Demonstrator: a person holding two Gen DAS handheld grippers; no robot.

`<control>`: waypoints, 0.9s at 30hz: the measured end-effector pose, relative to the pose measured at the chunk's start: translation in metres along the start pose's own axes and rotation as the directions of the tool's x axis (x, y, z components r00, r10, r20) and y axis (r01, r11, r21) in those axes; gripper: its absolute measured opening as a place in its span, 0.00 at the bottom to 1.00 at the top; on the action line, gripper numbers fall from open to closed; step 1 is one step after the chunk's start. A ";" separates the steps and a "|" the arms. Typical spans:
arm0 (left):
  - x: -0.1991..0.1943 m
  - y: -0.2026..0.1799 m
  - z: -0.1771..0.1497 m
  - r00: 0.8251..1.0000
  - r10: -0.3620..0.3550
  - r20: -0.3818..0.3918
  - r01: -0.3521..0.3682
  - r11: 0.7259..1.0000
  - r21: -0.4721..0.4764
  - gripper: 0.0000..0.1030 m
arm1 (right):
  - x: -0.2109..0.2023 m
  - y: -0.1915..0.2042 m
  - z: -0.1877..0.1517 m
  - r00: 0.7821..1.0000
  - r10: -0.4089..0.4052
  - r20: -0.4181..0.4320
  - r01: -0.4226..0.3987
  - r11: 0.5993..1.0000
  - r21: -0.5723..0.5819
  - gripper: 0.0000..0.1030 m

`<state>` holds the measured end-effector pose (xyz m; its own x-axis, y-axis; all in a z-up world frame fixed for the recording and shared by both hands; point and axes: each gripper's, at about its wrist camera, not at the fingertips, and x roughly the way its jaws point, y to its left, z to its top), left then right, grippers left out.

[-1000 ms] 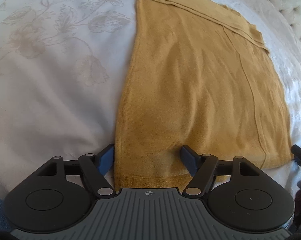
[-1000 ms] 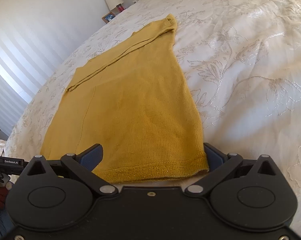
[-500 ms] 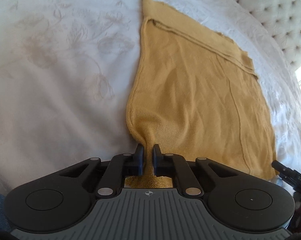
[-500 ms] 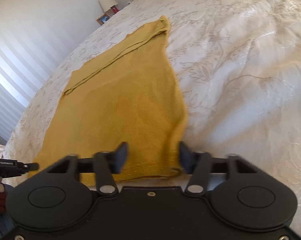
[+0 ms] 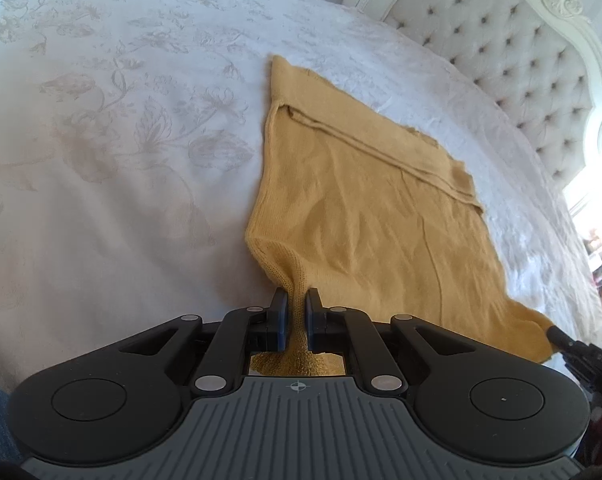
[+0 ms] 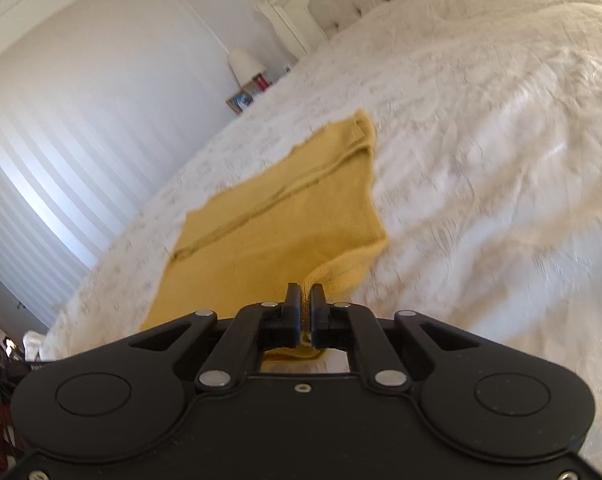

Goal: Fold small clothes
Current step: 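Grasp the sweater hem with both grippers, then lift the hem with both grippers and fold it toward the collar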

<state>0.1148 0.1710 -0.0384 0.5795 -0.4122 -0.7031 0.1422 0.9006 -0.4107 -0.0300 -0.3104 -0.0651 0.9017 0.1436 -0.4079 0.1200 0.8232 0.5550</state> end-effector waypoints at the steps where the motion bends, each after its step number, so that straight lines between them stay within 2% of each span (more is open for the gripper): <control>1: -0.001 -0.002 0.002 1.000 -0.002 0.013 0.002 1.000 0.006 0.08 | 0.000 0.000 0.004 1.000 0.010 0.012 -0.010 1.000 0.009 0.10; 4: -0.002 -0.006 0.008 0.999 -0.013 0.037 0.012 1.000 0.027 0.08 | 0.005 0.003 0.015 1.000 0.017 0.022 -0.018 1.000 0.009 0.10; 7: 0.002 -0.009 0.012 1.000 -0.004 0.015 0.003 0.999 0.046 0.08 | 0.015 0.006 0.021 0.999 -0.037 -0.020 0.036 0.999 -0.026 0.12; 16: 0.001 0.000 0.007 1.000 -0.019 -0.005 0.019 1.000 0.017 0.08 | 0.007 -0.005 0.008 0.996 -0.071 -0.062 0.070 0.997 -0.017 0.11; 20: 0.013 0.000 0.003 0.995 0.012 -0.104 -0.006 0.999 0.051 0.09 | 0.013 -0.010 0.000 0.985 -0.112 -0.134 0.110 0.994 -0.025 0.15; 23: 0.026 0.001 -0.006 0.972 0.055 -0.227 -0.035 0.995 0.094 0.12 | 0.019 -0.017 -0.010 0.966 -0.149 -0.210 0.145 0.989 -0.035 0.19; 25: 0.029 0.002 -0.008 0.960 0.075 -0.270 -0.050 0.994 0.099 0.27 | 0.020 -0.022 -0.016 0.958 -0.156 -0.242 0.153 0.988 -0.032 0.22; 26: 0.030 0.002 -0.008 0.955 0.082 -0.284 -0.055 0.993 0.103 0.29 | 0.020 -0.024 -0.018 0.956 -0.155 -0.249 0.153 0.988 -0.025 0.28; 27: 0.030 0.002 -0.008 0.952 0.091 -0.293 -0.062 0.992 0.108 0.30 | 0.019 -0.027 -0.020 0.956 -0.149 -0.254 0.151 0.988 -0.014 0.39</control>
<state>0.1257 0.1589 -0.0651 0.3292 -0.3504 -0.8768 0.1922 0.9340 -0.3011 -0.0246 -0.3188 -0.1025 0.7384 0.1535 -0.6567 0.2491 0.8428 0.4772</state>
